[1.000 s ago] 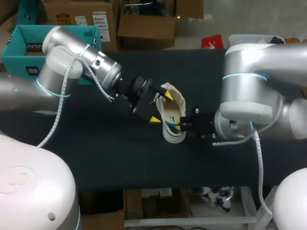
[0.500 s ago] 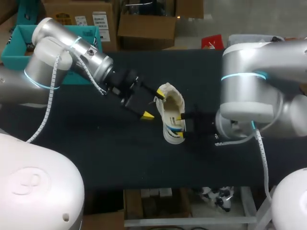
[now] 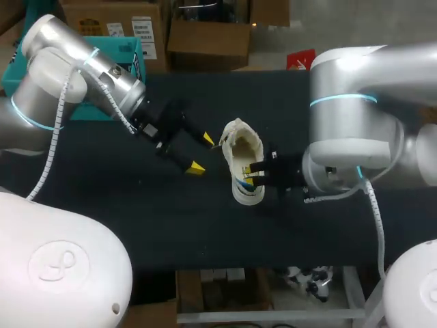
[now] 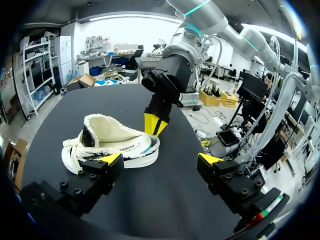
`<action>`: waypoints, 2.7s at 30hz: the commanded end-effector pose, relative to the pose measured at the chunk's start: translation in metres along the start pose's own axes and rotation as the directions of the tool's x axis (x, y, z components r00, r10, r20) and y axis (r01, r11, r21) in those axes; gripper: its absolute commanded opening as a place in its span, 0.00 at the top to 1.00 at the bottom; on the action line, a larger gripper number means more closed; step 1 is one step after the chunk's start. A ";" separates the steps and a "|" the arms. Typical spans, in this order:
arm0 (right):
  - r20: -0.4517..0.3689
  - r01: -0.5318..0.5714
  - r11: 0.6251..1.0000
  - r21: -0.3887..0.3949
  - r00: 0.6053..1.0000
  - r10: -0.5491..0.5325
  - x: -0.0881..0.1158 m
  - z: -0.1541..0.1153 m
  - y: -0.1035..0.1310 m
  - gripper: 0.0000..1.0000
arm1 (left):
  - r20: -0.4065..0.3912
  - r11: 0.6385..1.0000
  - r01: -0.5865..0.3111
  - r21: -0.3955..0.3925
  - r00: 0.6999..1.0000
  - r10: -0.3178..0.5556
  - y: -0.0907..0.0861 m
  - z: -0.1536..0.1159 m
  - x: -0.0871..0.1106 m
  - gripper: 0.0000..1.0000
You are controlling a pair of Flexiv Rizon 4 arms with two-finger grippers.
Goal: Open the shoe tongue, take the insole out of the shoe, put the insole back into the shoe, and pack the shoe into the shoebox
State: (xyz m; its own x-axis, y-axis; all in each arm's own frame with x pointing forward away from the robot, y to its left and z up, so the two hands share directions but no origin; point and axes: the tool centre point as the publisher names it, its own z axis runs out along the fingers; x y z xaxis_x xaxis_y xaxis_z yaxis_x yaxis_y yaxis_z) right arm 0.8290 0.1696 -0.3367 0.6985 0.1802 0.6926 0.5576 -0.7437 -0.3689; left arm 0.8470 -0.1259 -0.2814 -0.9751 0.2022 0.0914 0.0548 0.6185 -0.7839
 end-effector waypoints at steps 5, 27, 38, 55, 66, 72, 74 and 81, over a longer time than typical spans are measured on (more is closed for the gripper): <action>0.110 0.015 0.996 0.086 0.994 -0.024 0.002 0.038 0.020 1.00 | 0.145 0.995 0.026 -0.093 0.989 -0.012 -0.009 -0.002 0.014 0.00; 0.188 -0.020 1.000 -0.012 0.982 0.022 -0.023 0.065 0.041 1.00 | 0.332 0.879 0.471 -0.079 0.844 -0.422 0.015 -0.026 -0.015 0.00; 0.105 0.071 0.997 0.032 0.992 -0.074 -0.009 0.022 0.019 1.00 | 0.332 0.879 0.471 -0.079 0.844 -0.422 0.015 -0.026 -0.015 0.00; -0.010 0.147 0.927 0.346 0.988 -0.153 0.006 -0.022 0.038 0.00 | 0.418 0.813 0.579 -0.061 0.755 -0.506 0.007 -0.020 -0.007 0.00; -0.005 0.174 0.866 0.469 0.981 -0.194 0.007 -0.049 0.074 0.00 | 0.450 0.699 0.714 -0.052 0.641 -0.622 0.010 0.002 -0.009 0.00; 0.057 0.245 0.789 0.564 0.941 -0.333 0.023 -0.067 0.079 0.00 | 0.551 0.548 0.837 0.017 0.449 -0.703 0.007 0.014 -0.016 0.00; 0.072 0.252 0.764 0.594 0.929 -0.363 0.025 -0.068 0.079 0.00 | 0.551 0.548 0.837 0.017 0.449 -0.703 0.007 0.014 -0.016 0.00; 0.072 0.252 0.764 0.594 0.929 -0.363 0.025 -0.068 0.079 0.00 | 0.551 0.548 0.837 0.017 0.449 -0.703 0.007 0.014 -0.016 0.00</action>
State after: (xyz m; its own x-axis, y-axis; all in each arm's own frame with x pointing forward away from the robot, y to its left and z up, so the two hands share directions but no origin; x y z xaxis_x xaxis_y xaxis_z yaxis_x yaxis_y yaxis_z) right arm 0.8563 0.0725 -0.3053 0.4786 0.4814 0.7343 0.8771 -0.2227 -0.4256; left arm 0.8603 -0.1331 -0.2978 -0.5997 -0.7526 0.2720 -0.7875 0.4945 -0.3678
